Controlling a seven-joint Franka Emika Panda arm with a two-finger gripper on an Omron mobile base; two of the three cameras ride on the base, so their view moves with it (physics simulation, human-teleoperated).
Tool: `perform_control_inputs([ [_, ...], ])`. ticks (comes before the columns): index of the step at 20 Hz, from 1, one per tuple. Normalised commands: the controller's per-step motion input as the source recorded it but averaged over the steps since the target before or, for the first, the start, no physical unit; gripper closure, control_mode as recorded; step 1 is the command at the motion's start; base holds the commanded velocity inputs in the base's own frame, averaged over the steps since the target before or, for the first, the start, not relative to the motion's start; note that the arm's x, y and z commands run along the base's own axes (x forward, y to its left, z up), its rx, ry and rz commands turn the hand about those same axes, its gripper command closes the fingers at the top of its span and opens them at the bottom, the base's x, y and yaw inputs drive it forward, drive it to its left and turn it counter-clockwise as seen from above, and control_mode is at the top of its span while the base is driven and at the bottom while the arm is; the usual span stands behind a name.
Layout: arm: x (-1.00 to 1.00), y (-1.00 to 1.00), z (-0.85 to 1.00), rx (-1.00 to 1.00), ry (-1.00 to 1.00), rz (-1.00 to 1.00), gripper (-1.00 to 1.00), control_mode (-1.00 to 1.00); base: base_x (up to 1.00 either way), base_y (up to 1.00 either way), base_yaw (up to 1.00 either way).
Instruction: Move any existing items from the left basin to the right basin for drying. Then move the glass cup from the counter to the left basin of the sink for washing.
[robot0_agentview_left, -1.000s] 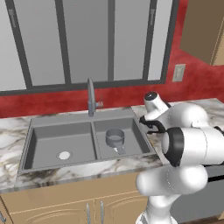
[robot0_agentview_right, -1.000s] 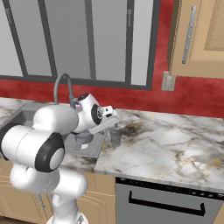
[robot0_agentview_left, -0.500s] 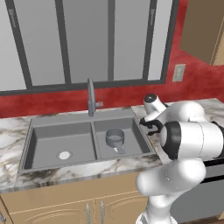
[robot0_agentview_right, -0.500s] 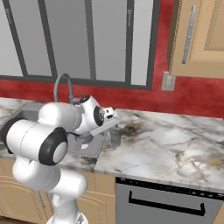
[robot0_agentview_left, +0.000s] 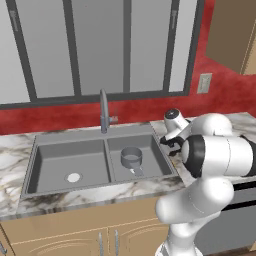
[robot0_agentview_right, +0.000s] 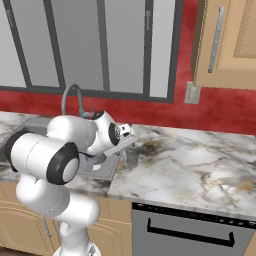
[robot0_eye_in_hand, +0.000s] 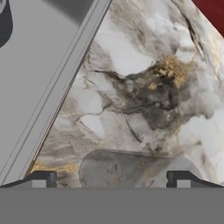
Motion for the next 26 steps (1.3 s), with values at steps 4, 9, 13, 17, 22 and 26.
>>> perform_control_inputs([
  [4,0.03,-0.01,-0.06,0.0,0.0,0.01,-1.0,-1.0,0.0,0.0,0.0],
  [9,0.04,0.0,-0.08,0.0,0.0,0.0,-1.0,-1.0,0.0,0.0,0.0],
  [13,0.09,-0.03,-0.08,0.0,0.0,0.0,-1.0,-1.0,0.0,0.0,0.0],
  [17,0.03,-0.07,-0.05,0.0,0.0,0.0,-1.0,-1.0,0.0,0.0,0.0],
  [22,0.01,-0.09,-0.01,0.01,0.0,0.0,-1.0,-1.0,0.0,0.0,0.0],
  [26,0.0,-0.07,-0.08,0.0,0.0,0.0,-1.0,-1.0,0.0,0.0,0.0],
])
